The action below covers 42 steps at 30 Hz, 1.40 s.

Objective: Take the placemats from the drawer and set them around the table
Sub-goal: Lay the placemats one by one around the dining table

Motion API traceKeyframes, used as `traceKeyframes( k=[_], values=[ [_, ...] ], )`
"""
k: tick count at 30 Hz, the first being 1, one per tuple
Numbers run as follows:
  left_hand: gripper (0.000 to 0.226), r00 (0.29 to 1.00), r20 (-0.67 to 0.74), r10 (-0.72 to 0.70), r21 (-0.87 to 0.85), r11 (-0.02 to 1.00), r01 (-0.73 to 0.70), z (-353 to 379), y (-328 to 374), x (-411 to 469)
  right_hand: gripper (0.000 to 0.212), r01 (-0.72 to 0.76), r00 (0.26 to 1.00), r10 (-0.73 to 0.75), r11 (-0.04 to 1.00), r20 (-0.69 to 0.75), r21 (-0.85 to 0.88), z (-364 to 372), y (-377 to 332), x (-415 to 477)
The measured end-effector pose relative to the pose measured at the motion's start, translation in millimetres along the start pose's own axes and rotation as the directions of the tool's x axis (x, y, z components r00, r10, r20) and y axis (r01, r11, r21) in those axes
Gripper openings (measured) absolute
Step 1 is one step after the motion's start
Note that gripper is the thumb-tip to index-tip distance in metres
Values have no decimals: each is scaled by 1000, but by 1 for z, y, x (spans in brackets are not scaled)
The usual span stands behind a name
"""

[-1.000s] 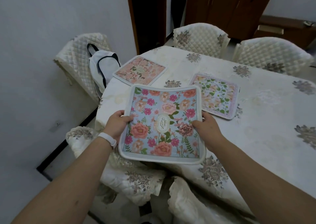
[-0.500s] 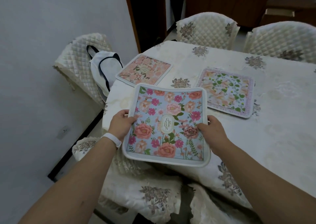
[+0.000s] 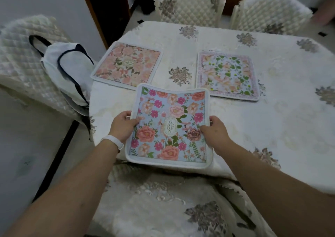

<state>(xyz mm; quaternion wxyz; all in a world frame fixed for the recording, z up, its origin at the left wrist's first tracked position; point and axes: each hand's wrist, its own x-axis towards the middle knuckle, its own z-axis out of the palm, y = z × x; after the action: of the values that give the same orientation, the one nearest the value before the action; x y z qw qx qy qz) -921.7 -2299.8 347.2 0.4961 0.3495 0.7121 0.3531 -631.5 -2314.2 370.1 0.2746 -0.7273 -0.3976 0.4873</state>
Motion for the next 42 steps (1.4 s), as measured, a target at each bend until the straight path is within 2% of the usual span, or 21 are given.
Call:
traceKeyframes(
  k=[4,7,15,21,32,34,37,39,40,42],
  values=[
    [24,995,64,-78,-85,993,83,-1,-12,17,15,-15,999,13,999,-47,-31,8,6,7],
    [26,990,97,-105,-75,991,112,0,-16,29,14,-20,998,17,998,-65,-55,13,13,16],
    [20,983,146,-111,54,993,104,5,-27,57,14,-90,989,76,989,-128,-115,30,35,43],
    [19,987,144,-68,114,992,52,7,-36,58,17,-73,991,50,981,-127,-182,29,46,44],
    [27,992,119,-29,155,988,11,1,-45,50,19,-103,992,90,983,-87,-152,31,54,40],
    [32,992,125,-27,139,990,9,2,-44,50,24,-111,991,97,982,-93,-152,32,54,40],
    [56,997,69,43,195,979,-55,3,-38,48,52,-102,982,62,971,-180,-218,33,52,39],
    [60,979,36,200,364,910,-199,5,-37,46,63,-38,964,-77,909,-255,-416,36,56,39],
    [58,948,91,304,461,831,-310,8,-37,43,62,28,956,-179,843,-231,-537,40,58,37],
    [58,847,312,430,578,621,-529,19,-42,38,58,223,936,-350,661,-31,-716,52,61,34]
  ],
)
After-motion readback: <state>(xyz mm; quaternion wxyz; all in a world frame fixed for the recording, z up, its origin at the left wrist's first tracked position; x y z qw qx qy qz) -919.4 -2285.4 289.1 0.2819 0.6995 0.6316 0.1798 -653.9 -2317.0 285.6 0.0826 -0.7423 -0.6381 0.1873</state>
